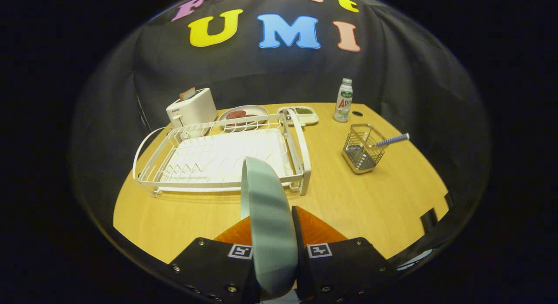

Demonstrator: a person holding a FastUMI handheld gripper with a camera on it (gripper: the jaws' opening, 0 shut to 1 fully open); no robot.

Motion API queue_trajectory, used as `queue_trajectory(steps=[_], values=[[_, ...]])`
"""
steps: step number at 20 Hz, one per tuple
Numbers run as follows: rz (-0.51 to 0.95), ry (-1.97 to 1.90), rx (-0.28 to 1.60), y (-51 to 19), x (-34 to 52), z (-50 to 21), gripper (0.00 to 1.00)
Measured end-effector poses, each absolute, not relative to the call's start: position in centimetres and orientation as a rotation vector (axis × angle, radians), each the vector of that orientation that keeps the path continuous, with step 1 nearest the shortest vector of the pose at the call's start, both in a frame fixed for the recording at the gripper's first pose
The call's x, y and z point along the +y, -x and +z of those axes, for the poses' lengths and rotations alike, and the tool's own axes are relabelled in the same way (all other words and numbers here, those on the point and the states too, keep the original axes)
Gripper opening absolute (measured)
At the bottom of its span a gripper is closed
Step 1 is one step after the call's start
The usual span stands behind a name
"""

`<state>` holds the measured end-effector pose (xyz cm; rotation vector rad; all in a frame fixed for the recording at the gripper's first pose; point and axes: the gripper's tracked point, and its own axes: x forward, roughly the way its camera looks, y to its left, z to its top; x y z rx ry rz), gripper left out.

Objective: Take the plate from the dish rack, then take the spoon from the basket and place it into the plate.

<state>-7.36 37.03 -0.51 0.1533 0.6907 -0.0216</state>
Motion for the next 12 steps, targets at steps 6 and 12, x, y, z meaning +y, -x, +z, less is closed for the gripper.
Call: queue_trajectory(steps=[6,12], values=[[0.044,-0.393,0.721,6.9,38.9,-2.3,0.3],[0.127,-0.55,0.791,6.8,40.6,-3.9,0.3]])
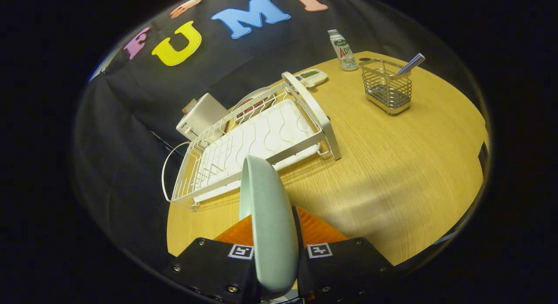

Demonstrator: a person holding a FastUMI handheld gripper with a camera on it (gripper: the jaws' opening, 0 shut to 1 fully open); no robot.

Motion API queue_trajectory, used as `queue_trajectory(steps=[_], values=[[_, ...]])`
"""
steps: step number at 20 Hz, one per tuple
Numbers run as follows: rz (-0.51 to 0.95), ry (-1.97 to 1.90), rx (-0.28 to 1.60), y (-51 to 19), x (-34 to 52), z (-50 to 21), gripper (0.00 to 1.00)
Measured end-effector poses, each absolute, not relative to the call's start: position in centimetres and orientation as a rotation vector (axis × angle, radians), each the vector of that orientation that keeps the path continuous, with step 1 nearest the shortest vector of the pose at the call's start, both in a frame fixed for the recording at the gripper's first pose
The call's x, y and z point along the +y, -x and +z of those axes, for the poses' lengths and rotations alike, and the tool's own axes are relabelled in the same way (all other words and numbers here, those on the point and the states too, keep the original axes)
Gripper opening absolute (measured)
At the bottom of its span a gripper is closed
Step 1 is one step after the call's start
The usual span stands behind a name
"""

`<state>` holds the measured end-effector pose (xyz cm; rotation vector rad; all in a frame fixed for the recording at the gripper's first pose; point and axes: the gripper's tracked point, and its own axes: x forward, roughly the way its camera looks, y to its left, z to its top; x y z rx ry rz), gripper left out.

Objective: Take the plate from the dish rack, then take the spoon from the basket and place it into the plate.

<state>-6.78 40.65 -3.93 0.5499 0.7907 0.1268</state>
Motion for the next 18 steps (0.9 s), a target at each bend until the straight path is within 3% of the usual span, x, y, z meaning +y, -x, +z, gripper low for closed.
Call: queue_trajectory(steps=[5,7,10,14,15,18], values=[[0.124,-0.543,0.817,7.0,40.2,-5.2,0.31],[0.108,-0.522,0.834,7.3,39.6,-6.0,0.41],[0.096,-0.515,0.83,7.1,39.3,-6.0,0.43],[0.044,-0.47,0.83,7.4,37.9,-6.5,0.53],[0.032,-0.463,0.829,7.7,37.3,-6.4,0.68],[-0.003,-0.461,0.786,7.1,35.7,-5.4,0.68]])
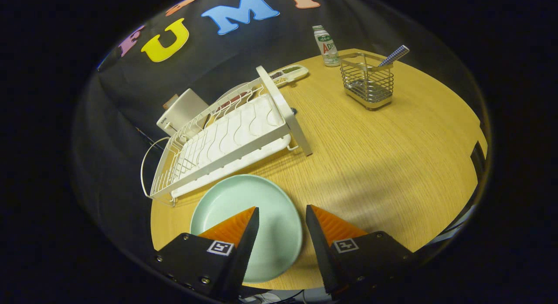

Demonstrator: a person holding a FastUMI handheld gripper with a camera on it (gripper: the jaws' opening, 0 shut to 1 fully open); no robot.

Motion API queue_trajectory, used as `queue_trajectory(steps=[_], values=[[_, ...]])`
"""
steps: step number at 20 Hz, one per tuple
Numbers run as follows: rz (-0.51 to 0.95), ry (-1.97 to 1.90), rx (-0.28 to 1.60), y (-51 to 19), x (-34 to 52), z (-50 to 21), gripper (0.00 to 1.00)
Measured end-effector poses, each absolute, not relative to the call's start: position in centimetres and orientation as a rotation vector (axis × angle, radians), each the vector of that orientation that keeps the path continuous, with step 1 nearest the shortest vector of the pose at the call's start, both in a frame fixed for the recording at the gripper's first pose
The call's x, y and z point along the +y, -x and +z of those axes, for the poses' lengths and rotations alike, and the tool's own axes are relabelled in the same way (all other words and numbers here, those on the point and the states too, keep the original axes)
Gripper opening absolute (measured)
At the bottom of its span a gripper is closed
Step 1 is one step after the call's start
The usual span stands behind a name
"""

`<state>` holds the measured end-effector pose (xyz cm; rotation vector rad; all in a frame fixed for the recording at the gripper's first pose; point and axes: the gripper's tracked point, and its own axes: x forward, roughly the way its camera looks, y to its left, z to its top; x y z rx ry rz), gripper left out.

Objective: Take the plate from the dish rack, then take the spoon from the basket and place it into the plate.

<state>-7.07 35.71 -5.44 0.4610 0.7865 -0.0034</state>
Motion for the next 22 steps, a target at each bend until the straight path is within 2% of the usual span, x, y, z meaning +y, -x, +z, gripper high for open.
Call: queue_trajectory(steps=[12,18,22], values=[[-0.446,-0.428,0.495,2.3,20.7,2.5,0.68],[-0.607,-0.488,0.404,-0.3,15.3,3.3,0.68],[-0.659,-0.507,0.355,-2.1,13.0,3.4,0.68]])
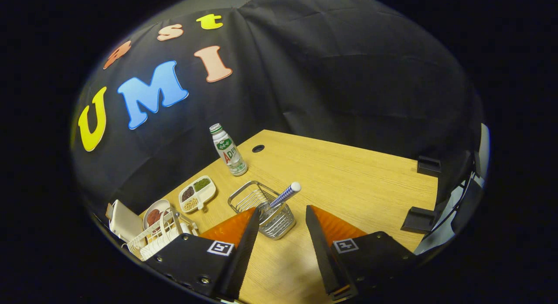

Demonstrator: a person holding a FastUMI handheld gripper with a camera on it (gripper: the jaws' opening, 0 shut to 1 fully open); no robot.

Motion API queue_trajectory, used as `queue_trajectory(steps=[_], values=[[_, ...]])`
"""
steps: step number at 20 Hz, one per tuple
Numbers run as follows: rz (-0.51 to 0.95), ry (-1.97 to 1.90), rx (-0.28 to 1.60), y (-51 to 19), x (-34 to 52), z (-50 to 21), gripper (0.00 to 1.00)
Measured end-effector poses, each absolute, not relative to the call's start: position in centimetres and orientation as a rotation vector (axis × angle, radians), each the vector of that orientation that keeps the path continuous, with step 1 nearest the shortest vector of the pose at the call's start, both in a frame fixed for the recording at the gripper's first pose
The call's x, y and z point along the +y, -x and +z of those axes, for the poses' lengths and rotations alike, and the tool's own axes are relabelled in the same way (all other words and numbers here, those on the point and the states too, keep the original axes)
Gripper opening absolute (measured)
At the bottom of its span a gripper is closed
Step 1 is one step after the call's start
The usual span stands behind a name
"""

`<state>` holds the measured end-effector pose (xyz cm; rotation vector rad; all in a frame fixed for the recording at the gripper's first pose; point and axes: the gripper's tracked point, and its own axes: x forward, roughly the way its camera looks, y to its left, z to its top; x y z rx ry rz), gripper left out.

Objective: Take the plate from the dish rack, then take the spoon from the basket and place it into the plate.

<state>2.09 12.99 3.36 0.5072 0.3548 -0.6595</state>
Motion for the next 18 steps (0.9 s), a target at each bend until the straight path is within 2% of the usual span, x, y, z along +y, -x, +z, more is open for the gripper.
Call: queue_trajectory(steps=[10,12,14,18], values=[[-0.634,-0.498,0.323,-5.5,10.9,2.3,0.68],[-0.65,-0.482,0.332,-5.4,10.0,2.1,0.49],[-0.658,-0.488,0.343,-5.2,9.7,1.9,0.34],[-0.608,-0.49,0.307,-5.8,10.8,3.4,0.33]])
